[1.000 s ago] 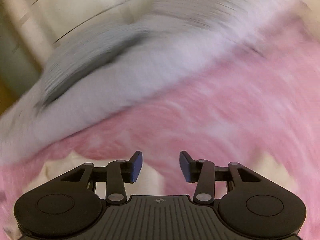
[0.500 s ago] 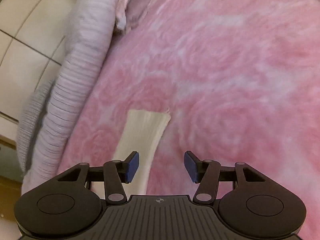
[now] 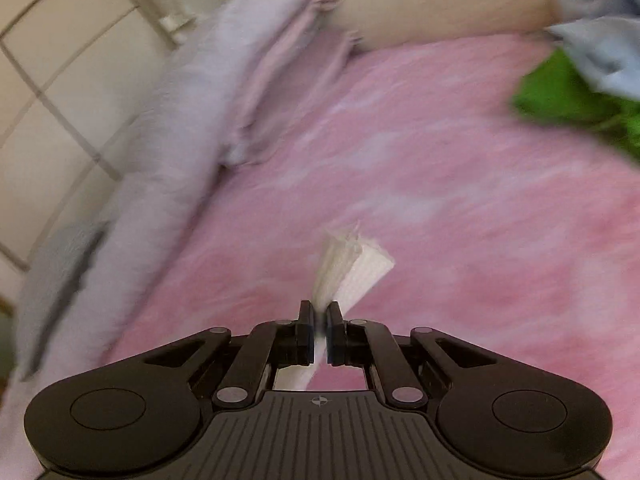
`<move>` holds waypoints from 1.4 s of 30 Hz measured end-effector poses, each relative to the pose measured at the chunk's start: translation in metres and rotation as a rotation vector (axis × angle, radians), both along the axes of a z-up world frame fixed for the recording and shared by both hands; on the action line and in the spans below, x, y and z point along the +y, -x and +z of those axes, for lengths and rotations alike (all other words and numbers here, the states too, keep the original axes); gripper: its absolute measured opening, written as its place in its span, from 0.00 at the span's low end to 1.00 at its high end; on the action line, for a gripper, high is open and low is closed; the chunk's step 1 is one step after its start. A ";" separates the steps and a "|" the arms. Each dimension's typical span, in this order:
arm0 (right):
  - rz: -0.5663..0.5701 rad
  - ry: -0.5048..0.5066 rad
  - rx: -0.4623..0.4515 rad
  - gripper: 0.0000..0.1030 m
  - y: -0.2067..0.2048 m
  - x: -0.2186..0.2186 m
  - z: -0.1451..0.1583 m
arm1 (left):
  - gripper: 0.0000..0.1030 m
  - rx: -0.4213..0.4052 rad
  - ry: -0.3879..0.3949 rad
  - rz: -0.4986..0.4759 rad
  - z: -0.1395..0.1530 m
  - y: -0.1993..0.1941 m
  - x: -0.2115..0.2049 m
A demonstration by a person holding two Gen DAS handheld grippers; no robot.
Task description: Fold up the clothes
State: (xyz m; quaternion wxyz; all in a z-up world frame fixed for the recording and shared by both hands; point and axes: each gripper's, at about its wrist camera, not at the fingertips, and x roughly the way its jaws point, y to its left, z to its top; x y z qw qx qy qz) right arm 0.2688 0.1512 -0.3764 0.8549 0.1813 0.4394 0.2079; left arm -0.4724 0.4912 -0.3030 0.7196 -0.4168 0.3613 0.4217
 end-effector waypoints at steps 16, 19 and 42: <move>0.454 0.089 0.376 0.51 0.171 -0.069 -0.026 | 0.35 0.223 0.131 0.069 -0.031 0.099 -0.083; 0.582 0.098 0.426 0.51 0.236 -0.059 -0.028 | 0.36 0.209 0.160 0.089 -0.047 0.110 -0.081; 0.493 0.523 0.357 0.32 0.315 -0.018 0.002 | 0.21 0.308 -0.027 -0.316 -0.022 0.107 -0.077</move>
